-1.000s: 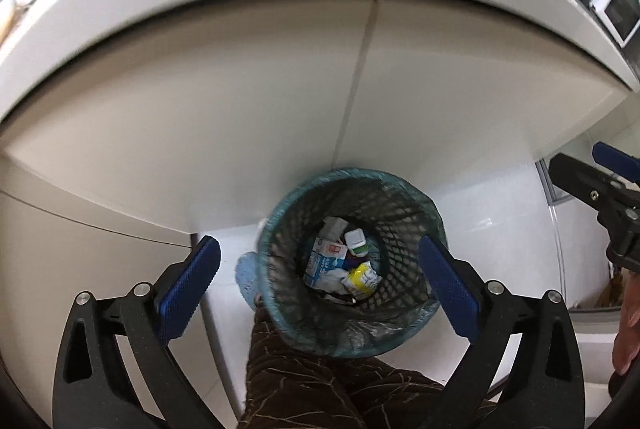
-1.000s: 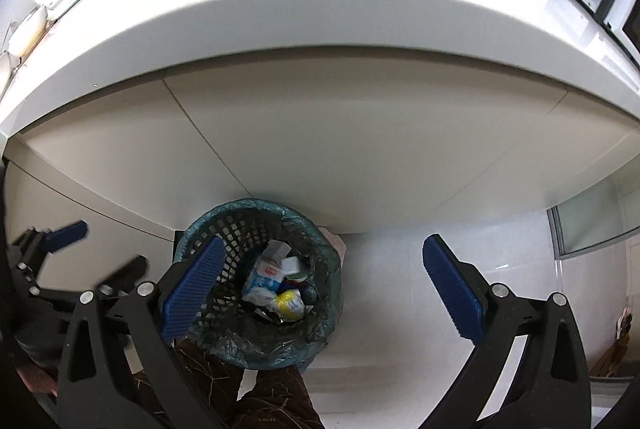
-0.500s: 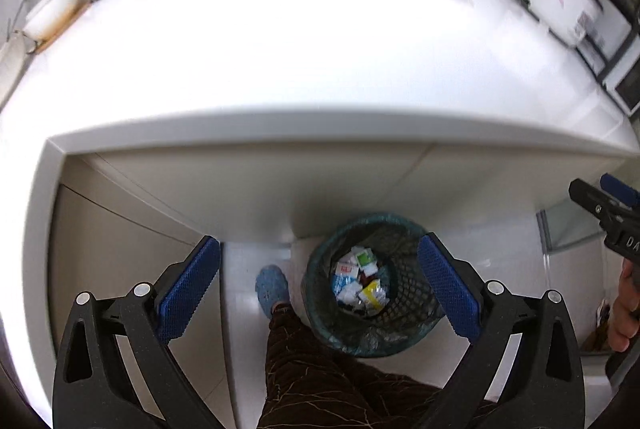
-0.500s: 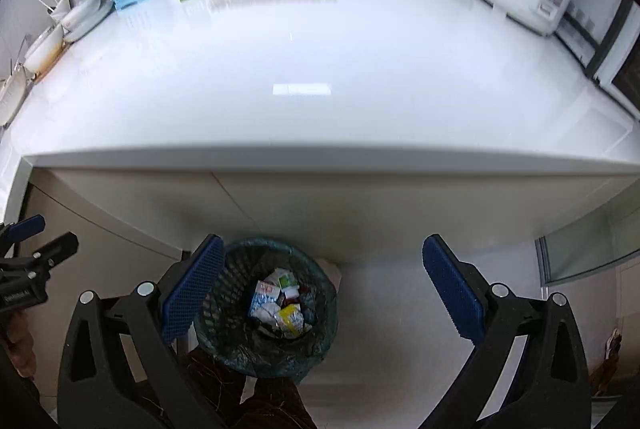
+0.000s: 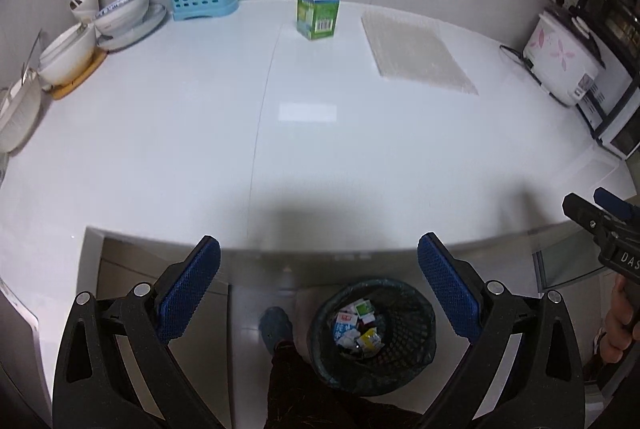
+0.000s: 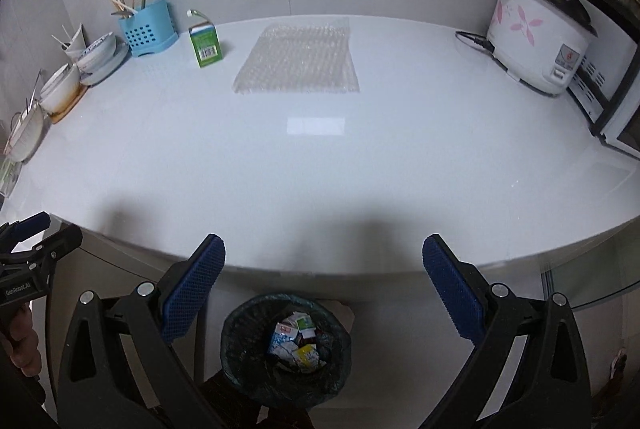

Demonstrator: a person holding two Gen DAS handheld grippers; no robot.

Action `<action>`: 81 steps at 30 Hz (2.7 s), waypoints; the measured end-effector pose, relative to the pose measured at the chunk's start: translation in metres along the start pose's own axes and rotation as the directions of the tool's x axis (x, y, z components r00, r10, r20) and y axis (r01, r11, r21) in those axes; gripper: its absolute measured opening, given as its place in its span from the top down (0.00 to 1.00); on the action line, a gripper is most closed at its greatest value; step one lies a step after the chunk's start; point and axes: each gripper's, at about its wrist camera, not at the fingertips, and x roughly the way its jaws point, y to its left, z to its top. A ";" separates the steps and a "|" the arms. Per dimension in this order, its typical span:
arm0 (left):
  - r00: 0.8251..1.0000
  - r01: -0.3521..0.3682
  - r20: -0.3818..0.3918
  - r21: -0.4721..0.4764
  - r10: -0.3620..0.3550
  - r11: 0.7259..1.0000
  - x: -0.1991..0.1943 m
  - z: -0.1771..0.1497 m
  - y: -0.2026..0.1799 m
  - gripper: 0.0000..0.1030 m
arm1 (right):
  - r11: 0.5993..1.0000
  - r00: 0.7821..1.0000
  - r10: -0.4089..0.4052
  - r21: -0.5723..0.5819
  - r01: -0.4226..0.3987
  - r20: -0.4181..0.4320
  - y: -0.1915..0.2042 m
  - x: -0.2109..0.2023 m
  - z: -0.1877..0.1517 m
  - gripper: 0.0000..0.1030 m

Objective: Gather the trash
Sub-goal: 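Raise both tools back up to the counter, then grasp the green carton with the left tool while the right tool grasps the bubble wrap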

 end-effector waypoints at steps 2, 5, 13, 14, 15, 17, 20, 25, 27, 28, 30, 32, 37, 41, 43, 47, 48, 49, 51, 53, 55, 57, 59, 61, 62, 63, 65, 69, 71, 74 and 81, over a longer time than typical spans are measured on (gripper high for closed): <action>1.000 0.002 0.014 -0.003 -0.002 1.000 -0.003 0.014 0.002 0.06 | 1.000 1.000 0.001 -0.006 -0.001 0.013 0.004 -0.001 0.013 0.08; 0.999 0.001 0.033 -0.005 -0.001 1.000 -0.006 0.032 0.004 0.06 | 1.000 1.000 0.005 -0.012 -0.005 0.027 0.010 -0.003 0.033 0.08; 0.998 0.001 0.059 0.005 -0.001 1.000 0.002 0.088 0.012 0.06 | 1.000 0.999 -0.003 -0.014 0.004 0.039 0.023 0.007 0.085 0.08; 0.998 -0.001 0.061 0.008 0.000 1.000 0.004 0.096 0.013 0.06 | 1.000 0.999 -0.007 -0.007 0.007 0.042 0.023 0.008 0.091 0.08; 0.998 -0.002 0.062 0.011 0.001 1.000 0.007 0.103 0.014 0.06 | 1.000 0.999 -0.010 0.006 0.009 0.045 0.023 0.010 0.099 0.08; 0.998 -0.004 0.062 0.015 0.003 1.000 0.013 0.117 0.017 0.06 | 1.000 0.999 -0.013 0.014 0.013 0.048 0.024 0.013 0.113 0.08; 0.998 -0.006 0.064 0.024 0.004 1.000 0.025 0.136 0.021 0.06 | 0.999 0.998 -0.033 0.009 0.033 0.054 0.027 0.023 0.136 0.08; 0.998 0.006 0.059 0.040 -0.009 0.999 0.059 0.174 0.027 0.06 | 1.000 1.000 -0.017 0.022 0.018 -0.011 0.031 0.056 0.170 0.08; 0.998 0.012 0.056 0.057 -0.015 0.998 0.075 0.187 0.026 0.06 | 1.000 0.999 -0.021 0.019 0.021 -0.038 0.034 0.072 0.186 0.08; 0.998 0.008 0.060 0.067 -0.012 0.998 0.083 0.195 0.026 0.06 | 1.000 0.999 -0.020 0.019 0.021 -0.044 0.035 0.077 0.190 0.08; 0.998 0.000 0.070 0.093 -0.007 0.996 0.097 0.208 0.025 0.06 | 0.999 0.998 -0.018 0.029 0.020 -0.059 0.037 0.089 0.203 0.08; 0.998 0.010 0.060 0.098 -0.016 0.995 0.114 0.220 0.026 0.06 | 0.999 0.997 -0.021 0.038 0.023 -0.075 0.038 0.098 0.211 0.08; 0.999 0.012 0.051 0.131 -0.019 0.991 0.145 0.241 0.024 0.06 | 0.998 0.994 -0.042 0.033 0.045 -0.105 0.043 0.125 0.227 0.08; 0.999 0.022 0.042 0.156 -0.029 0.987 0.168 0.257 0.020 0.06 | 0.998 0.989 -0.047 0.037 0.053 -0.137 0.045 0.153 0.237 0.08; 0.999 0.034 0.032 0.156 -0.039 0.987 0.178 0.262 0.021 0.06 | 0.997 0.987 -0.063 0.038 0.070 -0.151 0.046 0.165 0.240 0.08; 0.998 0.065 0.013 0.157 -0.068 0.985 0.198 0.274 0.025 0.06 | 0.995 0.978 -0.083 0.033 0.091 -0.189 0.048 0.194 0.250 0.08; 0.997 0.071 0.008 0.160 -0.073 0.985 0.204 0.278 0.026 0.06 | 0.995 0.977 -0.080 0.036 0.089 -0.198 0.047 0.199 0.251 0.08; 0.997 0.077 0.007 0.165 -0.079 0.983 0.208 0.280 0.024 0.06 | 0.996 0.975 -0.073 0.044 0.084 -0.209 0.047 0.206 0.253 0.08; 0.996 0.088 0.008 0.178 -0.091 0.980 0.215 0.284 0.022 0.06 | 0.995 0.969 -0.056 0.064 0.073 -0.240 0.045 0.218 0.254 0.08; 0.995 0.101 0.006 0.180 -0.104 0.978 0.221 0.287 0.018 0.06 | 0.994 0.963 -0.043 0.089 0.068 -0.265 0.042 0.229 0.256 0.08; 0.994 0.109 0.006 0.185 -0.112 0.977 0.227 0.290 0.015 0.06 | 0.992 0.957 -0.035 0.105 0.068 -0.288 0.039 0.240 0.257 0.08; 0.993 0.119 0.006 0.188 -0.122 0.975 0.231 0.292 0.012 0.06 | 0.990 0.949 -0.025 0.123 0.067 -0.315 0.037 0.251 0.259 0.08; 0.992 0.120 0.009 0.191 -0.124 0.974 0.235 0.295 0.010 0.07 | 0.989 0.940 -0.025 0.130 0.074 -0.339 0.035 0.262 0.260 0.08; 0.991 0.130 0.006 0.195 -0.134 0.972 0.240 0.298 0.009 0.09 | 0.987 0.933 -0.017 0.143 0.072 -0.359 0.033 0.270 0.260 0.08; 0.991 0.131 0.006 0.197 -0.135 0.972 0.242 0.299 0.009 0.11 | 0.986 0.932 -0.007 0.152 0.066 -0.364 0.033 0.274 0.260 0.08; 0.991 0.130 0.004 0.198 -0.133 0.972 0.244 0.300 0.009 0.14 | 0.985 0.930 -0.008 0.156 0.070 -0.367 0.033 0.277 0.260 0.08; 0.990 0.139 -0.006 0.198 -0.140 0.970 0.248 0.302 0.007 0.20 | 0.983 0.925 -0.011 0.164 0.079 -0.381 0.033 0.284 0.259 0.08; 0.990 0.136 -0.005 0.212 -0.138 0.968 0.252 0.304 0.003 0.36 | 0.979 0.908 -0.014 0.179 0.098 -0.419 0.034 0.301 0.256 0.08; 0.991 0.128 -0.002 0.224 -0.131 0.966 0.252 0.304 0.001 0.47 | 0.981 0.904 -0.037 0.159 0.115 -0.425 0.035 0.304 0.256 0.07; 0.994 0.108 -0.001 0.238 -0.111 0.965 0.253 0.305 -0.002 0.55 | 0.983 0.895 -0.060 0.128 0.129 -0.442 0.039 0.307 0.256 0.06; 0.994 0.110 -0.017 0.214 -0.109 0.971 0.243 0.305 0.003 0.55 | 0.990 0.879 -0.041 0.103 0.101 -0.475 0.037 0.309 0.258 0.13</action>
